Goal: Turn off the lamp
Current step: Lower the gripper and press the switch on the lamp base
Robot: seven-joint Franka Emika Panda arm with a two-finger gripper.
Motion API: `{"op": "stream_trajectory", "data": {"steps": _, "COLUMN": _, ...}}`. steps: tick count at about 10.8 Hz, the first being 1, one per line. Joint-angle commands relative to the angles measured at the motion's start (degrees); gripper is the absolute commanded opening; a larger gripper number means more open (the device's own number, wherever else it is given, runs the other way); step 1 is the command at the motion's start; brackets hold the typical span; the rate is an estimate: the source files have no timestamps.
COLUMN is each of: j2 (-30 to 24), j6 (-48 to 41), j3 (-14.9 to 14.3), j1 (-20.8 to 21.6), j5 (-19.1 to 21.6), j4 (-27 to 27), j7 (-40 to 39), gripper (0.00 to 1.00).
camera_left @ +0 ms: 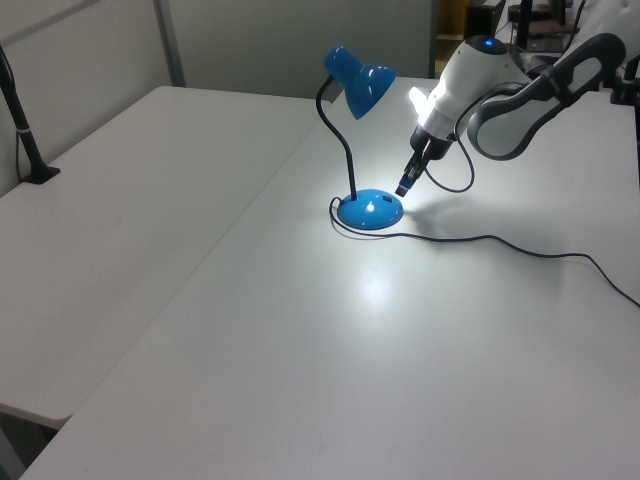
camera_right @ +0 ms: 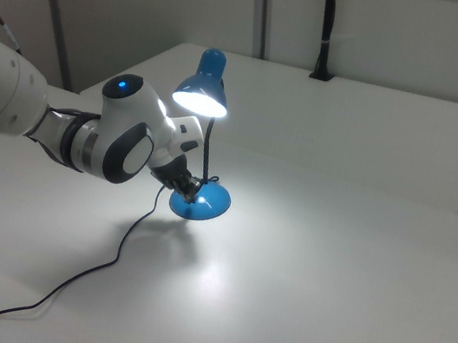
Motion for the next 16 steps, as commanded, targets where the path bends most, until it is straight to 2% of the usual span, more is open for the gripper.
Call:
{"op": "stream_trajectory", "data": {"steps": 1, "j2": 2.15, "j6": 4.35, "j3": 0.36, "j1": 0.33, "j5": 0.92, "j4": 1.26, "j7": -0.37, "gripper": 0.00}}
{"op": "stream_trajectory", "data": {"steps": 9, "j2": 4.09, "j6": 6.12, "j3": 0.36, "j1": 0.33, "j5": 0.57, "j4": 1.61, "j7": -0.81, "gripper": 0.00}}
{"op": "stream_trajectory", "data": {"steps": 13, "j2": 3.75, "j6": 5.16, "j3": 0.36, "j1": 0.16, "j5": 0.57, "j4": -0.58, "j7": -0.55, "gripper": 0.00}}
{"op": "stream_trajectory", "data": {"steps": 16, "j2": 2.00, "j6": 0.07, "j3": 0.35, "j1": -0.02, "j5": 0.57, "j4": -0.76, "j7": -0.37, "gripper": 0.00}}
